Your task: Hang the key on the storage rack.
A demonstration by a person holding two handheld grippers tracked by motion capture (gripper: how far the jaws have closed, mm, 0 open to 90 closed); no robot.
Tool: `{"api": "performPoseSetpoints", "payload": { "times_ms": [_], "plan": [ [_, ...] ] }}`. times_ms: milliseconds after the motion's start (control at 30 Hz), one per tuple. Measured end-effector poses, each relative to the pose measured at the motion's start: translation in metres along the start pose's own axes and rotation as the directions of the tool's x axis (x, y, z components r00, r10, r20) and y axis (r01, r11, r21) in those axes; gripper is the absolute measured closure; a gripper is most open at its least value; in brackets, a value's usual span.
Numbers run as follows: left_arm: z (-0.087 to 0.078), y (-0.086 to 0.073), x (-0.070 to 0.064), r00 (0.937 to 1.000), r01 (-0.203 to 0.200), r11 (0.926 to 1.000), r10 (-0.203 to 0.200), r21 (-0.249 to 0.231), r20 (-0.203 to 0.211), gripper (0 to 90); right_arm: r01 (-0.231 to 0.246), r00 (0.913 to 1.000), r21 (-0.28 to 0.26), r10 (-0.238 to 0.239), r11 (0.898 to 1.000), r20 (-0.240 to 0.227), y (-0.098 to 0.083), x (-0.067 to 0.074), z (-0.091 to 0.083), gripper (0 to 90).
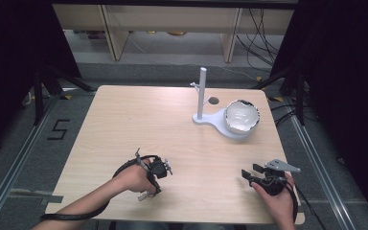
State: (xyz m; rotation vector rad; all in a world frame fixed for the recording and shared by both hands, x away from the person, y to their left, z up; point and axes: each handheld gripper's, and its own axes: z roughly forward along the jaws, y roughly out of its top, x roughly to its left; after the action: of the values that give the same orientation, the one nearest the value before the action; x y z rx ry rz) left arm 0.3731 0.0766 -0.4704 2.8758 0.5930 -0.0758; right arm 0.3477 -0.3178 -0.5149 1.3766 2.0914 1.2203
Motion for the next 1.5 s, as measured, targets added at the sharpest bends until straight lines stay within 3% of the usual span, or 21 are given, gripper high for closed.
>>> {"api": "performPoseSetpoints", "payload": {
  "times_ms": [33,67,100,167,200,333,400,600,633,667,833,1100,1500],
  "plan": [
    [-0.0005,0.0006,0.0003,1.0000,0.003,1.0000,-0.003,0.005,0.002,82.2,-0.027,0.9996,0.010,0.027,1.000,-0.004,-0.0002,0.0022,-0.0005,40.9],
    [-0.0003,0.0008,0.0003,1.0000,0.007,1.0000,-0.007,0.004,0.003,83.3,-0.028,0.9996,0.010,0.028,1.000,-0.004,-0.0002,0.0023,-0.0005,40.9],
    [-0.0003,0.0011,0.0003,0.9999,0.008,1.0000,-0.008,0.005,0.006,84.4,0.006,1.0000,-0.002,-0.006,1.000,-0.001,-0.0003,-0.0006,0.0005,40.9],
    [-0.0002,0.0014,0.0002,0.9999,0.010,1.0000,-0.010,0.001,0.007,86.1,-0.025,0.9997,0.006,0.025,1.000,-0.005,-0.0003,0.0015,-0.0006,40.9],
    [-0.0003,0.0015,0.0003,0.9999,0.011,0.9999,-0.011,-0.003,0.005,87.0,0.006,1.0000,-0.009,-0.006,1.000,-0.003,-0.0001,-0.0009,0.0000,40.9],
    [-0.0002,0.0007,0.0010,0.9996,0.026,0.9996,-0.026,-0.008,0.008,87.4,0.020,0.9997,0.007,-0.020,1.000,0.013,0.0005,-0.0014,-0.0019,40.9],
    [-0.0017,0.0004,0.0021,0.9997,0.024,0.9997,-0.024,-0.008,0.010,85.8,0.020,0.9997,0.009,-0.020,1.000,0.015,0.0006,-0.0012,-0.0018,40.9],
    [-0.0073,-0.0019,0.0022,0.9968,0.080,0.9960,-0.079,-0.042,0.008,76.1,0.009,1.0000,-0.001,-0.009,1.000,0.004,0.0002,-0.0007,0.0000,40.9],
    [-0.0075,-0.0019,0.0026,0.9971,0.076,0.9962,-0.076,-0.042,0.001,76.1,-0.035,0.9993,0.000,0.035,0.999,-0.015,-0.0005,0.0022,0.0009,40.9],
    [-0.0075,-0.0018,0.0025,0.9970,0.078,0.9963,-0.078,-0.037,0.000,76.1,-0.034,0.9994,0.025,0.035,0.999,-0.004,0.0001,0.0027,-0.0012,40.9],
    [-0.0043,-0.0011,0.0021,0.9960,0.090,0.9959,-0.089,-0.016,0.006,79.3,-0.031,0.9994,0.001,0.031,1.000,-0.014,-0.0005,0.0022,0.0008,40.8],
    [-0.0013,-0.0012,0.0028,0.9939,0.110,0.9939,-0.110,-0.003,0.012,85.4,-0.036,0.9994,0.027,0.036,0.999,-0.004,0.0002,0.0024,-0.0009,40.8],
    [-0.0006,-0.0035,0.0007,0.9919,0.126,0.9919,-0.125,-0.017,0.019,88.5,-0.030,0.9995,0.029,0.030,0.999,-0.003,0.0002,0.0025,-0.0007,40.7]
  ]
}}
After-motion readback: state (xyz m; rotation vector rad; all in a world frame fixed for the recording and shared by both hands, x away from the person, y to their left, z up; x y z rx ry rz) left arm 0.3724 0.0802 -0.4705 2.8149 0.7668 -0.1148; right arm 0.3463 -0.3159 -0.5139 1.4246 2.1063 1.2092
